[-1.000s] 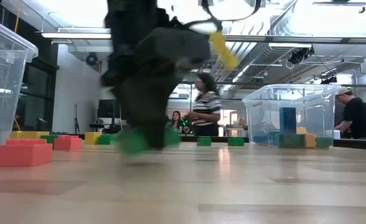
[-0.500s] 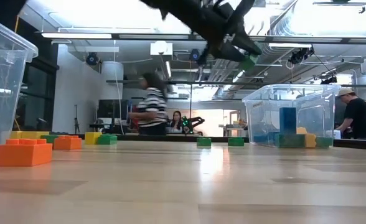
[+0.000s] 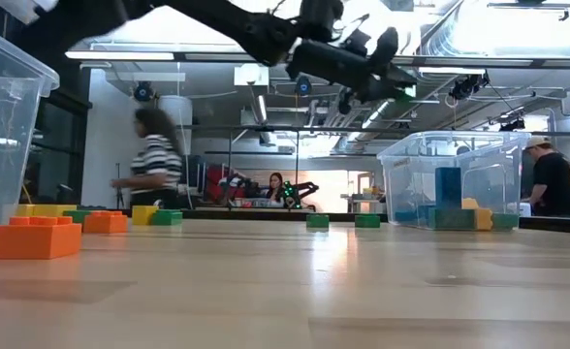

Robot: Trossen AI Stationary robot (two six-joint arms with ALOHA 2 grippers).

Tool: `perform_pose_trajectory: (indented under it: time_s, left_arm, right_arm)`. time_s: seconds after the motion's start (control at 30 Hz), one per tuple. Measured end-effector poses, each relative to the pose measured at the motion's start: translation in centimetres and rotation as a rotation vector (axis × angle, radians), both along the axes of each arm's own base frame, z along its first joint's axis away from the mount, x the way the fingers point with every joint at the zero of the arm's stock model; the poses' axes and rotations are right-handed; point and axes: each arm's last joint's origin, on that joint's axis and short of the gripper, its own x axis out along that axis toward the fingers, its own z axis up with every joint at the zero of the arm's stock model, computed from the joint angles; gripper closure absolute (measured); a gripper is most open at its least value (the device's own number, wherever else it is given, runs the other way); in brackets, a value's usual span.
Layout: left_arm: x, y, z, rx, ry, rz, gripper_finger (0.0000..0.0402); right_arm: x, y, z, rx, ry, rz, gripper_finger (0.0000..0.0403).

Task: Sort blocks by size
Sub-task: Put the bottom large green game piece into the right transparent bin, then put the large green game piece into the right transparent bin

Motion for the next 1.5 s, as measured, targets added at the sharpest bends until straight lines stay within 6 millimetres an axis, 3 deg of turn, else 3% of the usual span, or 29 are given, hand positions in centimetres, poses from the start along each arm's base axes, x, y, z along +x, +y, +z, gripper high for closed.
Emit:
perform_pose_trajectory:
  time_s: [0.27, 0.6, 0.77, 0.93, 1.1, 1.23, 1.33, 1.5]
  left_arm:
    - [3.6, 0.9, -2.5, 0.058, 0.091, -0.054, 0.0262]
    - [2.4, 2.4, 0.0, 0.013, 0.186, -0.065, 0.0156]
    - [-1.5, 3.2, 2.6, -0.146, 0.369, -0.197, 0.0150]
    - [-7.0, 3.4, 4.2, -0.177, 0.709, -0.142, 0.0161]
    - [-10.3, 1.1, 4.3, -0.189, 0.733, -0.075, 0.0175]
    - [-14.3, -1.4, 1.3, -0.273, 0.713, 0.123, 0.0182]
    - [-18.9, -2.5, -1.4, -0.428, 0.764, 0.348, 0.0185]
    - [-24.3, -1.4, -4.0, -0.733, 0.868, 0.643, 0.0186]
  right_arm:
    - [0.0, -1.8, -0.2, -0.018, 0.025, -0.088, 0.0403]
    - [-0.1, -3.2, -0.2, -0.021, 0.029, -0.151, 0.0403]
    - [-0.2, -4.1, -0.2, 0.027, 0.010, -0.182, 0.0403]
    - [-0.1, -5.1, -0.4, 0.054, 0.015, -0.219, 0.0403]
    - [0.2, -6.1, -1.0, 0.053, 0.062, -0.223, 0.0402]
    - [0.7, -6.7, -1.8, 0.084, 0.115, -0.168, 0.0402]
    - [1.0, -6.9, -2.4, 0.104, 0.160, -0.164, 0.0402]
    - [1.9, -7.2, -3.2, 0.106, 0.205, -0.165, 0.0402]
